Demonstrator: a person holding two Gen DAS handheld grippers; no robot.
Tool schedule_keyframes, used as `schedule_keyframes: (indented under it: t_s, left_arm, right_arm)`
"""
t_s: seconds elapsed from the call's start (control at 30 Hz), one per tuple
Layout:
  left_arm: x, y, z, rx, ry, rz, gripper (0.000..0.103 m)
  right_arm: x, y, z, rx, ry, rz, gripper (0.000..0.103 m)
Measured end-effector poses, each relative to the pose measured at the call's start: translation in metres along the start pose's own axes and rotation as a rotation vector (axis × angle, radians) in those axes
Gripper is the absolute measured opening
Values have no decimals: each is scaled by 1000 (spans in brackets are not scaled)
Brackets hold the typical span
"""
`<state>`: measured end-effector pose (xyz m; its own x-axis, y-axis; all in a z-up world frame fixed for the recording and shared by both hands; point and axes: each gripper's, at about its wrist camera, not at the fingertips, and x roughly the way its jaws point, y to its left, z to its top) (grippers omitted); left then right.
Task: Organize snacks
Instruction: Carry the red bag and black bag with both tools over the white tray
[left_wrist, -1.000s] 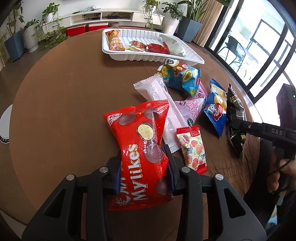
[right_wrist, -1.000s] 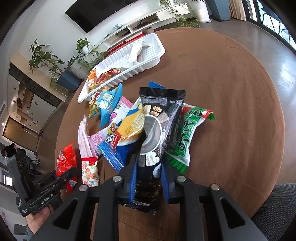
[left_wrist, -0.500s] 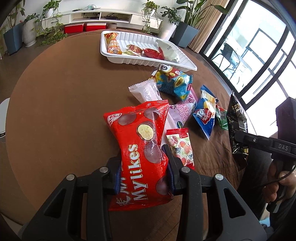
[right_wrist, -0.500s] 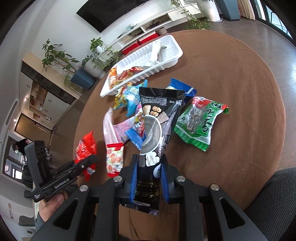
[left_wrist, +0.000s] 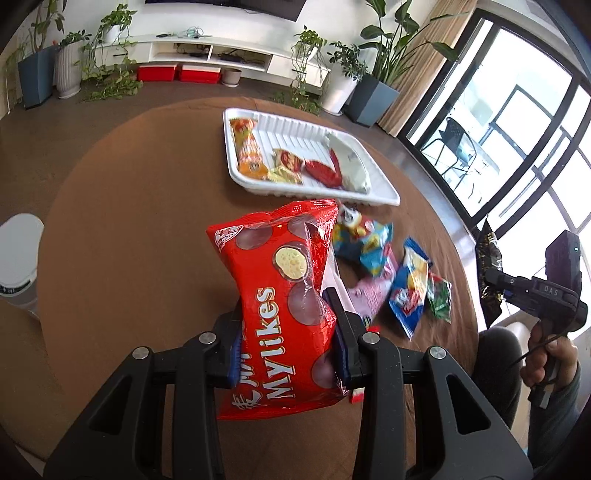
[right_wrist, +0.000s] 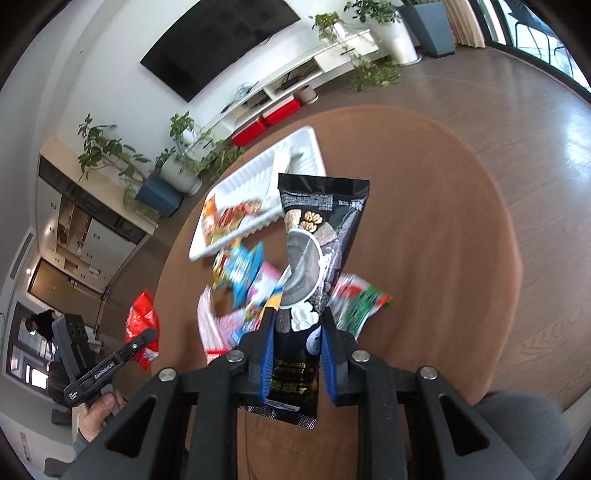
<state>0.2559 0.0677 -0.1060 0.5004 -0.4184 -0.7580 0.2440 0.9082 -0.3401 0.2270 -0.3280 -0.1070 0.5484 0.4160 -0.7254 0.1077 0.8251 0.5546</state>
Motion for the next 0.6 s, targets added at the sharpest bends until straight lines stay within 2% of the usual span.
schedule_keyframes:
  t_s: [0.13,0.33,0.47,0.6]
  left_arm:
    - [-2,2,31,19,-25,4,34]
    - [9,-1,85,48,-50,1,34]
    - [22,-5,119,62,-52,-11,34]
    - [42,-12,153,79,-48,-11,34]
  right_arm:
    - [-4,-9,31,-7,-42,-32,24]
    - [3,3,81,-71,-87,-51,24]
    - [21,26,119,-126,-88,-22,24]
    - [44,66,148,-219,-84,0,24]
